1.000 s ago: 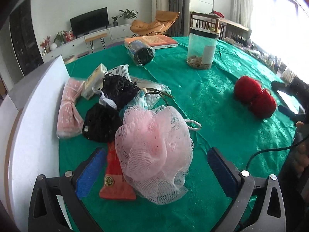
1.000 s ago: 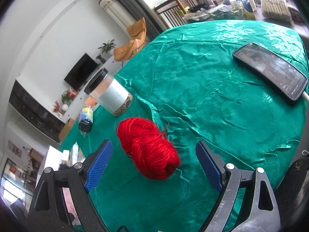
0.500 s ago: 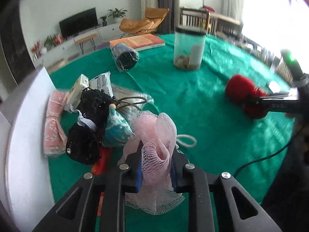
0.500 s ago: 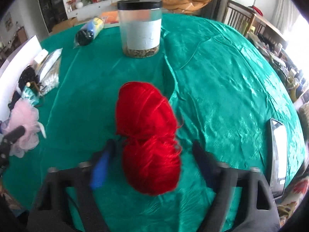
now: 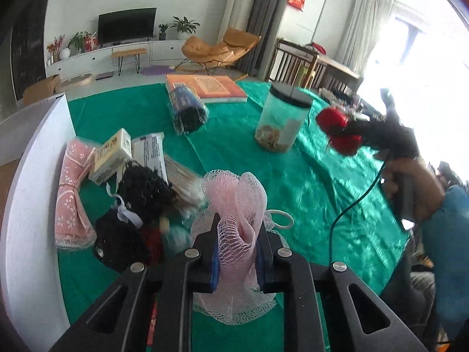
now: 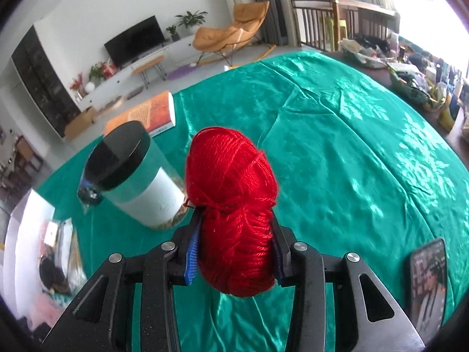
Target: Organize soft objects
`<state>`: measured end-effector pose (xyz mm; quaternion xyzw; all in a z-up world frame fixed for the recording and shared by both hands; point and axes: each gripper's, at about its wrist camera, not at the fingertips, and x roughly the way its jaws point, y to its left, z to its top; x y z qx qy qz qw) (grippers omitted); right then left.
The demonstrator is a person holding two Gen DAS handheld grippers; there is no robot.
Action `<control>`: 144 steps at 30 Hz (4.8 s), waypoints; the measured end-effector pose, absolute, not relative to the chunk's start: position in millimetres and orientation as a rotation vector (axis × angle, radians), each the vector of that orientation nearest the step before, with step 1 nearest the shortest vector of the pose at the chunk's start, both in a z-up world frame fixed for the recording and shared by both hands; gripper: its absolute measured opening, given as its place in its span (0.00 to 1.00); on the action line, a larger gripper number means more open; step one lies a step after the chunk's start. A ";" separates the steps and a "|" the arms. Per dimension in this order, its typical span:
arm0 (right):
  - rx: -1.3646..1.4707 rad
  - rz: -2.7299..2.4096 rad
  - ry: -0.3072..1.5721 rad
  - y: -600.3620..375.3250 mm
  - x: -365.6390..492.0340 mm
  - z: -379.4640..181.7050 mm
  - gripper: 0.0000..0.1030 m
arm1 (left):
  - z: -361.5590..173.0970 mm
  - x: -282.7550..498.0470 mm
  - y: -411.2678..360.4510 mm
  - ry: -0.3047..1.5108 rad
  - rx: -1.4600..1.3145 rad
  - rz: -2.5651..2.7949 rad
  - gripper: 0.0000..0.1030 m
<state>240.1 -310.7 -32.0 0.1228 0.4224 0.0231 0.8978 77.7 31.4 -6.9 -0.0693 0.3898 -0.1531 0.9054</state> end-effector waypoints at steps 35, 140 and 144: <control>0.065 0.835 0.821 50.2 54.7 43.0 0.72 | 37.6 -55.8 279.5 0.640 -0.225 0.346 1.00; 0.042 -0.065 0.935 -188.9 108.1 -103.9 0.87 | -112.6 87.7 37.6 0.953 0.080 -0.169 1.00; 0.042 -0.065 0.935 -189.0 108.1 -104.2 0.87 | -112.6 87.7 37.8 0.953 0.080 -0.169 1.00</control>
